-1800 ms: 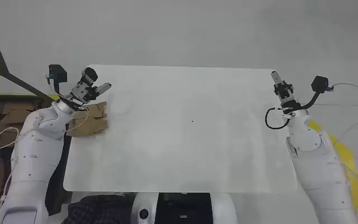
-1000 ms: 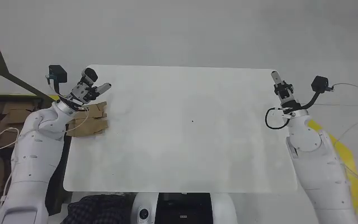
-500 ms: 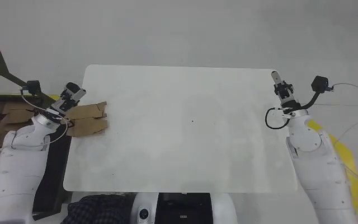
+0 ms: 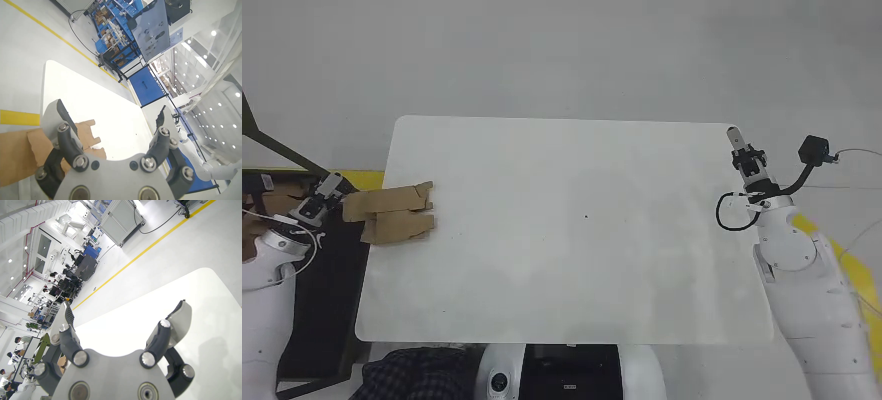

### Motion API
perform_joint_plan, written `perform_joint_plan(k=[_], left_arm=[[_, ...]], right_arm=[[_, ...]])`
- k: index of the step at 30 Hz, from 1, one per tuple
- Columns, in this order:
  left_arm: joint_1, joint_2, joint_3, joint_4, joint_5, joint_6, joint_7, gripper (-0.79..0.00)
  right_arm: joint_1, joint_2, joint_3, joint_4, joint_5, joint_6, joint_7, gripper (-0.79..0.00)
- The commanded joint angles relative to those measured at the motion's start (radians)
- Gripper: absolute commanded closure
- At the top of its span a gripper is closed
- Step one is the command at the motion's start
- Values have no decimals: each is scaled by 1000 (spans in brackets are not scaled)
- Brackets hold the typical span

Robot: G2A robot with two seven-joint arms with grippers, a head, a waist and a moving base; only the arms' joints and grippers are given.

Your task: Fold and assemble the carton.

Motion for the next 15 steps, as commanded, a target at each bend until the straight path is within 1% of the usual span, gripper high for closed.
perform_joint_plan(k=[1,11,15], left_arm=[[0,0,0,0,2,0,1,-785],[0,0,0,0,2,0,1,-785],[2,-3,5,-29,25,45,42,-785]], right_arm=[[0,0,0,0,0,0,0,-785],[0,0,0,0,0,0,0,-785],[0,0,0,0,0,0,0,-785]])
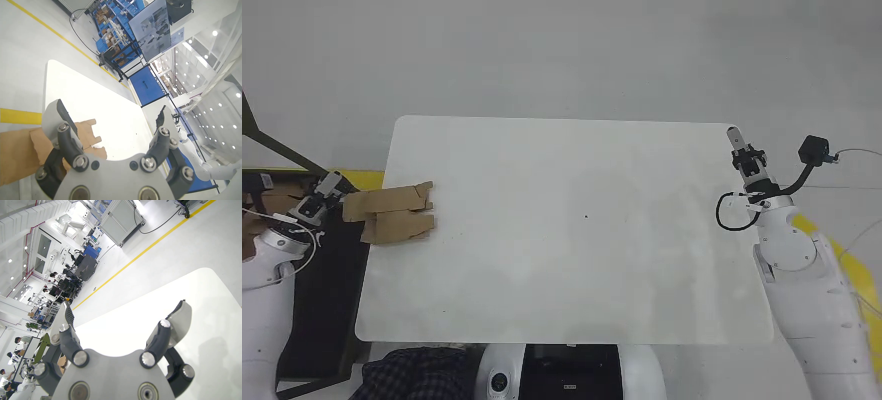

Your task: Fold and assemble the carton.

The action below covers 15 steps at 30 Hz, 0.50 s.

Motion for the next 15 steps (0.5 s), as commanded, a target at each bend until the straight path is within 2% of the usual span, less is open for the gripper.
perform_joint_plan(k=[1,6,15], left_arm=[[4,0,-3,-7,8,19,17,-785],[13,6,-35,54,2,39,21,-785],[-13,10,-41,234,21,17,15,-785]], right_arm=[[0,0,0,0,0,0,0,-785],[0,0,0,0,0,0,0,-785],[0,0,0,0,0,0,0,-785]])
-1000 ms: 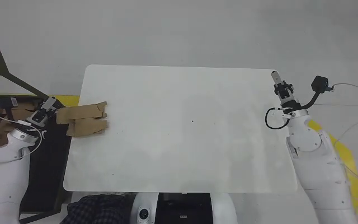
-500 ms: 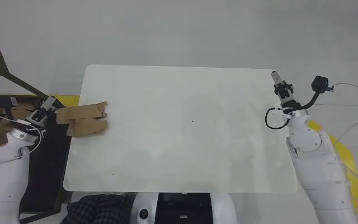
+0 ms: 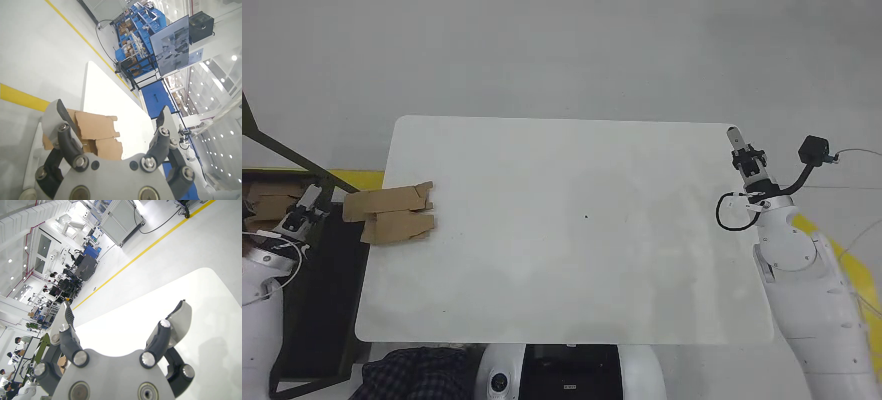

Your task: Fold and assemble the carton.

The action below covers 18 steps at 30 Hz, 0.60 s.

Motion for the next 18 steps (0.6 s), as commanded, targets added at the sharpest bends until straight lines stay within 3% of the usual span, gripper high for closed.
perform_joint_plan(k=[1,8,18], left_arm=[[-13,0,5,46,6,-8,-4,-785],[-84,-3,48,184,41,-15,-46,-785],[-208,-16,100,371,31,52,-139,-785]], right_arm=[[0,0,0,0,0,0,0,-785],[0,0,0,0,0,0,0,-785],[0,0,0,0,0,0,0,-785]])
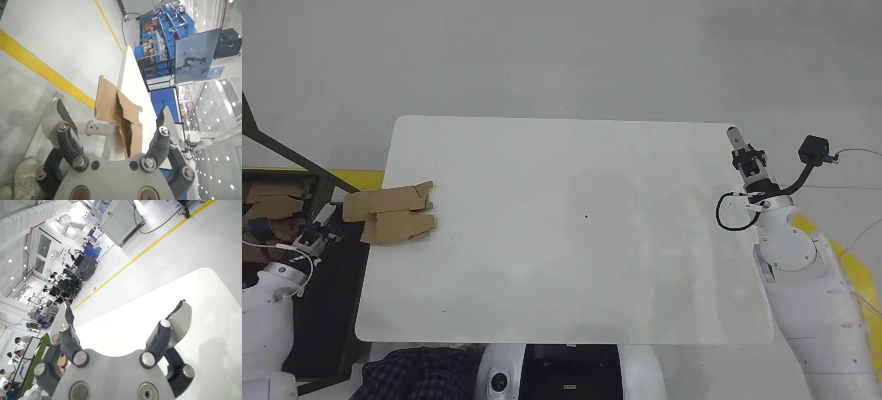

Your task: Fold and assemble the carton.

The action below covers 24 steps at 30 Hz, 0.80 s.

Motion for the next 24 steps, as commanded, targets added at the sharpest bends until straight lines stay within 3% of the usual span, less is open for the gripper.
perform_joint_plan(k=[1,17,19,22,23,24], left_arm=[[-27,-4,11,35,-3,17,-23,-785],[-160,-38,72,136,-10,67,-124,-782],[-167,-41,75,141,-12,64,-124,-653],[-177,-43,78,147,-15,65,-119,-369],[-179,-42,78,149,-16,66,-117,-323],[-181,-42,78,151,-16,66,-113,-228]], right_arm=[[0,0,0,0,0,0,0,-785],[0,0,0,0,0,0,0,-785],[0,0,0,0,0,0,0,-785],[0,0,0,0,0,0,0,-785],[0,0,0,0,0,0,0,-785],[0,0,0,0,0,0,0,-785]])
